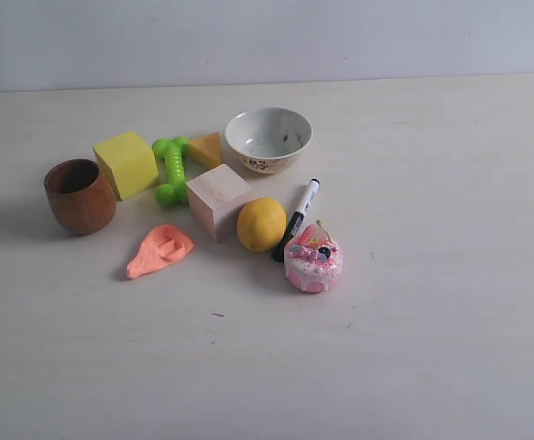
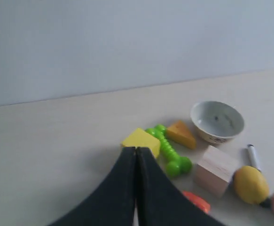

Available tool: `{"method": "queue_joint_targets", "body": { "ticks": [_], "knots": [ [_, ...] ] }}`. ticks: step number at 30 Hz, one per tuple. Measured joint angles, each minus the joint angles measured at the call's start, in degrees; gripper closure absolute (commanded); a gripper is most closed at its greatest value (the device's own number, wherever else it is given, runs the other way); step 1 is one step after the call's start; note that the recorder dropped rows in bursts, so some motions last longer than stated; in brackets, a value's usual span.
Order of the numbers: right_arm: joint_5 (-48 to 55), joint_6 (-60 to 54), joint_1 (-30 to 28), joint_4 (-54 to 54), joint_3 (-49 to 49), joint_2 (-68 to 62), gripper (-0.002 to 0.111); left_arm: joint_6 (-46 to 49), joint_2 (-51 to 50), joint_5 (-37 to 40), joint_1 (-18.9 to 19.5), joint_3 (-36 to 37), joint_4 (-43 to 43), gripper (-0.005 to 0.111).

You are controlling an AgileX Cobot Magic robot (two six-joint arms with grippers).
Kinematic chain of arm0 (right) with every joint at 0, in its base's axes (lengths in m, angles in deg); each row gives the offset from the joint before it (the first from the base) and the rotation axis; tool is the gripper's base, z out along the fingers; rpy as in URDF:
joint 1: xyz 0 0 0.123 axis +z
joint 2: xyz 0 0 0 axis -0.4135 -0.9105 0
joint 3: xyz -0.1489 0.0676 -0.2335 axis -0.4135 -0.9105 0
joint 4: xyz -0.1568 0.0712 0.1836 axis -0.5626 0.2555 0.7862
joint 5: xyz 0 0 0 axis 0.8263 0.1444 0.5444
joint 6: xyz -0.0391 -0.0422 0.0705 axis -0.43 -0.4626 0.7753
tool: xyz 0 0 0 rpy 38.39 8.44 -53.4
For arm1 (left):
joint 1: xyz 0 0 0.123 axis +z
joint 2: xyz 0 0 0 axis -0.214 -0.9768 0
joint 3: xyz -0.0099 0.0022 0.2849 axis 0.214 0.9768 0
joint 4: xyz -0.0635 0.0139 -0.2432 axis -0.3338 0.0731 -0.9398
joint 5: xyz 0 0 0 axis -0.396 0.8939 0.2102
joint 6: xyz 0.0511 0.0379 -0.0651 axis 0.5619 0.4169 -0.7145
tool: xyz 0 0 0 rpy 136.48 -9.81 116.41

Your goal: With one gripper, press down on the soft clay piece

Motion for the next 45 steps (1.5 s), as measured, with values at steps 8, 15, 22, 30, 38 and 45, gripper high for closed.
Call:
{"method": "queue_joint_targets", "body": {
  "ticks": [8, 15, 22, 30, 38, 45],
  "knots": [
    [0.0, 0.0, 0.0, 0.0, 0.0, 0.0, 0.108, 0.0, 17.08, -3.49, 10.53, 13.27, 0.11, 0.107],
    [0.0, 0.0, 0.0, 0.0, 0.0, 0.0, 0.108, 0.0, 24.04, -5.88, 11.08, 17.87, -0.58, 0.107],
    [0.0, 0.0, 0.0, 0.0, 0.0, 0.0, 0.108, 0.0, 25.77, -11.77, 11.08, 24.45, -2.54, 0.107],
    [0.0, 0.0, 0.0, 0.0, 0.0, 0.0, 0.108, -10.16, 32.23, -15.46, 11.08, 33.77, 9.32, 0.107],
    [0.0, 0.0, 0.0, 0.0, 0.0, 0.0, 0.108, -24.17, 36.49, -16.25, 11.08, 37.84, 21.75, 0.107],
    [0.0, 0.0, 0.0, 0.0, 0.0, 0.0, 0.108, -25.0, 37.02, -16.38, 10.06, 40.32, 22.27, 0.107]
  ]
}}
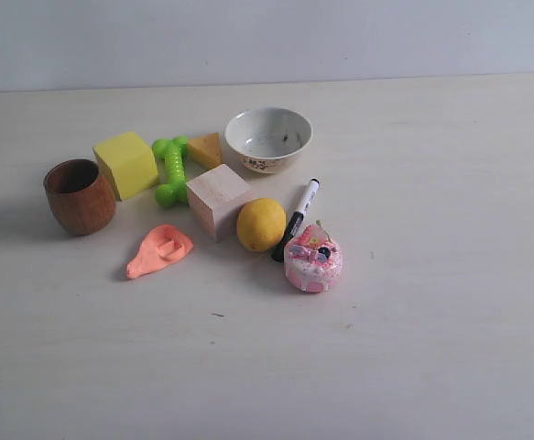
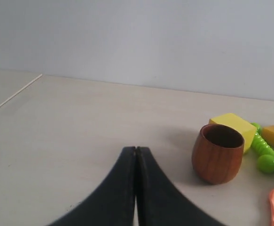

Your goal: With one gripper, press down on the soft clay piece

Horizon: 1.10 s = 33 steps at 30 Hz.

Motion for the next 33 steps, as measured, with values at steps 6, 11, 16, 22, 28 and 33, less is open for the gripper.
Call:
{"method": "queue_joint_targets", "body": {
  "ticks": [6, 11, 16, 22, 28, 33],
  "knots": [
    [0.0, 0.0, 0.0, 0.0, 0.0, 0.0, 0.108, -0.88, 0.0, -0.08, -2.15, 0.0, -0.71, 0.107],
    [0.0, 0.0, 0.0, 0.0, 0.0, 0.0, 0.108, -1.0, 0.0, 1.85, -4.12, 0.0, -0.81, 0.107],
    [0.0, 0.0, 0.0, 0.0, 0.0, 0.0, 0.108, -1.0, 0.0, 5.45, -5.0, 0.0, -0.81, 0.107],
    [0.0, 0.0, 0.0, 0.0, 0.0, 0.0, 0.108, -1.0, 0.0, 7.0, -5.0, 0.18, -1.03, 0.107],
    [0.0, 0.0, 0.0, 0.0, 0.0, 0.0, 0.108, -1.0, 0.0, 7.38, -5.0, 0.14, -1.03, 0.107],
    [0.0, 0.0, 0.0, 0.0, 0.0, 0.0, 0.108, -1.0, 0.0, 7.38, -5.0, 0.14, -1.03, 0.107]
  ]
}}
